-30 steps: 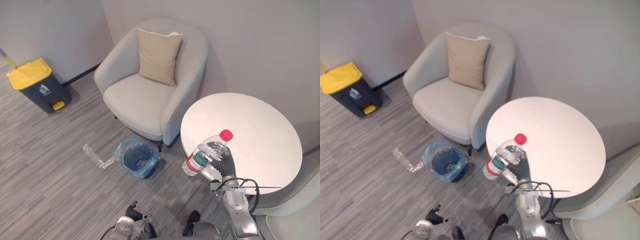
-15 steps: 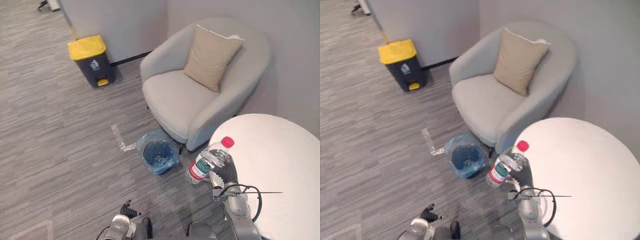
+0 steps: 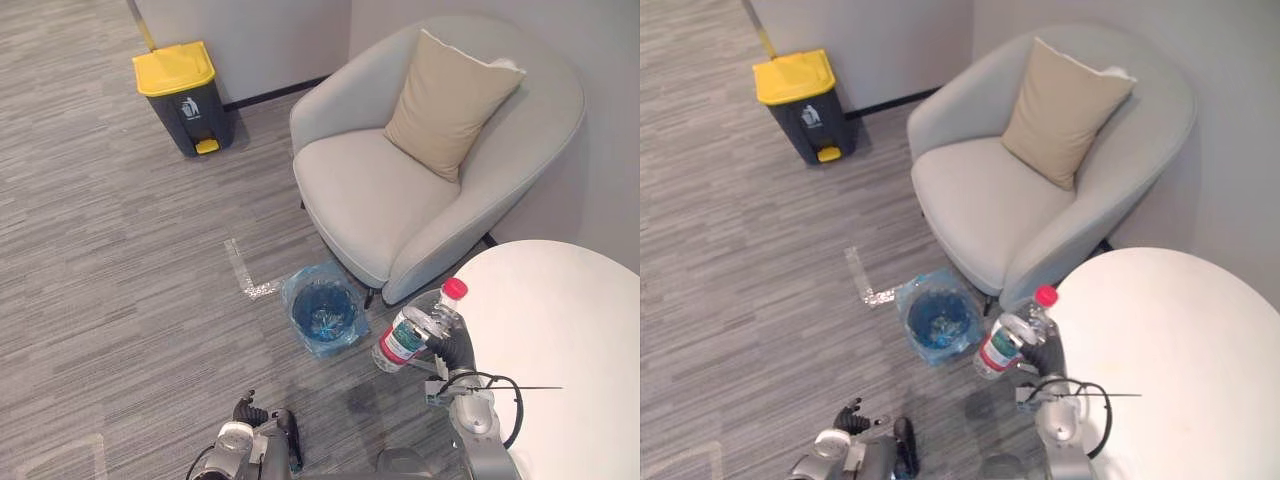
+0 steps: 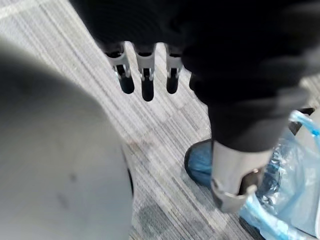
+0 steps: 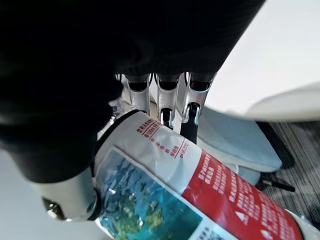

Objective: Gather rubbish on tea table into small bin, then transfer packed bag to large trash can.

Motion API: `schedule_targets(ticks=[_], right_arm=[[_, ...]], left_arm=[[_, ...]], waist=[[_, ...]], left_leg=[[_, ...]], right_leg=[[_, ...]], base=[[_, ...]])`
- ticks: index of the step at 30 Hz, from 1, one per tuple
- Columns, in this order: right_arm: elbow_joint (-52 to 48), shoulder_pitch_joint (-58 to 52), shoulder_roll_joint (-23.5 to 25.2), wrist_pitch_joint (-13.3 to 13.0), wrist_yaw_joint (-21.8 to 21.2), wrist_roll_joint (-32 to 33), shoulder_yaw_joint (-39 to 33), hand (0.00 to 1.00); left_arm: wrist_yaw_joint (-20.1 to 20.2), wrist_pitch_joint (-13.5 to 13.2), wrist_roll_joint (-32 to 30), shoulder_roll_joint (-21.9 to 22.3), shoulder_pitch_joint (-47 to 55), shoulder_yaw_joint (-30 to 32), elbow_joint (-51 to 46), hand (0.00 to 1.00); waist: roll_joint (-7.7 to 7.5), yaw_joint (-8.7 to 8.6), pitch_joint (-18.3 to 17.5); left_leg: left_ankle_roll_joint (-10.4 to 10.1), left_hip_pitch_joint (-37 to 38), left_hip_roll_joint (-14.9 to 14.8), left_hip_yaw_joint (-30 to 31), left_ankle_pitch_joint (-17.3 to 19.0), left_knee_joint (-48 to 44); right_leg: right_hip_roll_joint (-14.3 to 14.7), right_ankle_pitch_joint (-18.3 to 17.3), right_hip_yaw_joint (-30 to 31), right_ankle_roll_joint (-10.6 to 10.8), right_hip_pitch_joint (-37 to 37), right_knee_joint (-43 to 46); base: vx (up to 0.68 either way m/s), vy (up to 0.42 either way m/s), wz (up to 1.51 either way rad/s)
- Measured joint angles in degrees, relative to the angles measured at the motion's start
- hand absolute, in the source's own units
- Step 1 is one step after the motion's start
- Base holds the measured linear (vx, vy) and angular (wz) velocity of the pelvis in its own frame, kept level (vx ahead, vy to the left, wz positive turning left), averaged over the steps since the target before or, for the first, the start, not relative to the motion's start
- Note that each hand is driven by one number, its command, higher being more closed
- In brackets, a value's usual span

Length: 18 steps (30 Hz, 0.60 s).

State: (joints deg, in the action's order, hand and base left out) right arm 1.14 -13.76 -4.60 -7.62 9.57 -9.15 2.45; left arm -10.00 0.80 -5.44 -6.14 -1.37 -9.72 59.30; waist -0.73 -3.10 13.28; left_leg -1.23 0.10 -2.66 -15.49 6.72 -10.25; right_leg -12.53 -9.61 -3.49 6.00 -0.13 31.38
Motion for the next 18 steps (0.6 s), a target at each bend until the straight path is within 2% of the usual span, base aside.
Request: schedule_targets(ticks=[1,2,3,4,5,6,7,8,9,11,12,17,18], right_arm=[[0.02,-0.05,0.06,-0.01,-0.09,-0.11,0.72,1.00],[0.14,0.24,0.00,-0.03,-0.19,-0.93,1.02,1.00],[0.30,0.44,-0.03,-0.03,-0.22,-1.43,1.02,1.00],[1.43,1.08,-0.13,-0.04,-0.28,-2.16,1.01,1.00],[2.64,1.63,-0.19,-0.02,-0.32,-2.15,1.00,1.00],[3.97,1.79,-0.14,-0.01,-0.40,-2.15,0.99,1.00],[4.21,1.60,-0.10,-0.01,-0.44,-2.15,1.01,1.00],[4.58,0.89,-0.43,0.04,-0.44,-2.14,1.09,1.00],[5.07,1.04,-1.39,0.72,-0.52,-2.17,1.13,1.00],[5.05,0.98,-2.86,0.82,-0.59,-2.18,1.49,1.00],[5.03,1.01,-3.42,0.82,-0.56,-2.18,1.59,1.00],[4.84,1.47,-3.38,0.79,-0.65,-2.19,1.85,1.00],[4.86,1.43,-3.46,0.79,-0.69,-2.21,2.42,1.00]], left_arm=[[-0.01,0.09,-0.13,-0.13,0.36,-0.86,0.05,0.00],[0.01,0.15,-0.23,-0.37,0.33,-0.74,0.10,0.00],[0.01,0.18,-0.24,-0.42,0.29,-0.71,0.17,0.00],[0.01,0.16,-0.24,-0.39,0.30,-0.44,0.68,0.00],[0.01,0.16,-0.23,-0.31,0.28,-0.21,0.99,0.00],[0.05,0.16,-0.22,-0.37,0.24,-0.19,1.11,0.00],[0.06,0.14,-0.24,-0.44,0.27,-0.19,1.13,0.00],[-0.01,0.08,-0.58,-0.55,0.11,0.41,1.45,0.00],[0.05,0.25,-0.69,1.28,0.14,1.80,2.24,0.00],[-0.01,0.15,-0.94,2.30,0.74,2.02,2.24,0.00],[0.05,0.15,-1.19,2.73,1.28,1.95,2.31,0.00],[0.06,-0.01,-1.24,2.66,1.43,2.06,2.02,0.00],[-0.02,-0.06,-1.17,2.37,1.43,2.10,1.93,0.00]], waist=[[0.66,-0.54,0.15],[0.58,-0.62,0.06],[0.62,-0.74,0.08],[1.02,-0.82,0.02],[1.31,-0.86,0.03],[1.18,-0.83,-0.04],[0.84,-0.77,-0.24],[-0.32,-0.58,-1.05],[1.62,-0.74,-1.20],[3.06,-0.27,-1.95],[4.20,-0.43,-2.62],[3.83,-0.24,-3.04],[3.29,-0.14,-2.90]], left_leg=[[0.27,2.40,-0.06,-0.21,0.17,1.54],[0.28,3.48,-0.16,-0.11,0.16,2.50],[0.28,3.73,-0.34,0.06,0.16,2.77],[0.23,3.90,-1.23,0.66,0.13,3.12],[0.20,3.89,-1.92,1.21,0.12,3.15],[0.00,3.93,-2.19,2.32,0.02,3.18],[-0.13,3.94,-1.90,2.54,0.06,3.17],[-2.10,4.22,-0.34,4.59,0.68,3.38],[-2.78,4.72,-1.61,5.34,0.26,3.74],[-3.07,5.18,-2.71,5.31,0.33,4.90],[-3.86,6.22,-3.76,5.72,-0.15,6.40],[-4.52,6.77,-4.63,7.40,-0.56,7.46],[-4.69,6.64,-4.47,7.69,-0.68,7.70]], right_leg=[[-0.24,-1.22,0.49,-0.63,-2.37,5.59],[0.21,-4.54,0.39,-0.82,-4.30,7.16],[0.67,-5.60,0.29,-1.04,-5.17,7.00],[2.51,-7.11,0.22,-1.56,-6.98,4.13],[3.77,-7.13,0.33,-1.72,-7.64,0.94],[5.20,-5.33,1.07,-1.76,-7.67,-6.81],[5.32,-3.46,1.38,-1.91,-7.51,-9.71],[4.21,2.23,1.19,-1.75,-7.15,-13.49],[5.26,2.64,0.29,-2.23,-5.73,-14.52],[6.50,2.83,-0.02,-2.48,-4.80,-16.46],[7.72,3.18,-0.93,-2.96,-3.10,-18.42],[8.88,4.08,-2.35,-3.29,-1.08,-21.35],[8.84,4.82,-2.50,-3.11,-0.54,-22.73]], base=[[0.19,0.147,-0.07],[0.15,0.089,0.02],[0.14,0.014,0.15],[0.12,-0.065,0.21],[0.15,-0.130,0.39],[0.13,-0.137,0.35],[0.15,-0.168,0.58],[0.17,-0.164,0.50],[0.18,-0.166,0.40],[0.14,-0.127,0.06],[0.11,-0.113,0.09],[0.03,-0.052,0.14],[-0.01,0.029,0.08]])
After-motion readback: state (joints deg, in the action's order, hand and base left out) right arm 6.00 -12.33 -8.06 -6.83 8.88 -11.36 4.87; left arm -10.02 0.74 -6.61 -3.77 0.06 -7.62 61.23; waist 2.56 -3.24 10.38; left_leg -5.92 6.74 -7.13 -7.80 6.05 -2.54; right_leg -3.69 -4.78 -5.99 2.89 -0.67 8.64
